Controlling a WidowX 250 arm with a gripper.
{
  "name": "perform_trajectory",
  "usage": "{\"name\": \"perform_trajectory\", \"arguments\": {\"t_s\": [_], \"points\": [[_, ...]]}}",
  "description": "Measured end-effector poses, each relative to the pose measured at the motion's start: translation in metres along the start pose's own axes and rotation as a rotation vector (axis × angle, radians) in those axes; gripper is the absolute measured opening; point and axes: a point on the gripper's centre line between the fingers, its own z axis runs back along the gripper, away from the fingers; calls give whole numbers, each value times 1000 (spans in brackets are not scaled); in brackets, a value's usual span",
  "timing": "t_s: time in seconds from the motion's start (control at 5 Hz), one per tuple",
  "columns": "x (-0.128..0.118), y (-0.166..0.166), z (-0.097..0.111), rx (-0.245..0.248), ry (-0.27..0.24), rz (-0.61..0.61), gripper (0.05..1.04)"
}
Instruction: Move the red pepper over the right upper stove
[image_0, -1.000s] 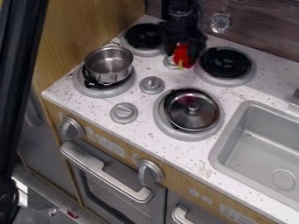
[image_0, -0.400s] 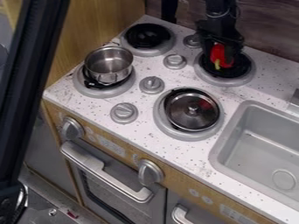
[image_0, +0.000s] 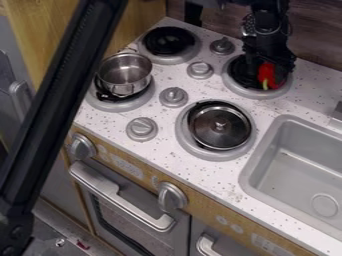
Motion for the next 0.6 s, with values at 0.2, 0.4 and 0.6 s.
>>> {"name": "perform_trajectory", "arguments": {"t_s": [0.2,0.4,0.6], "points": [[8,11,-1,27,-18,23,815],[12,21,4,53,-33,41,815],[9,40,6,78,-30,79,860]]}}
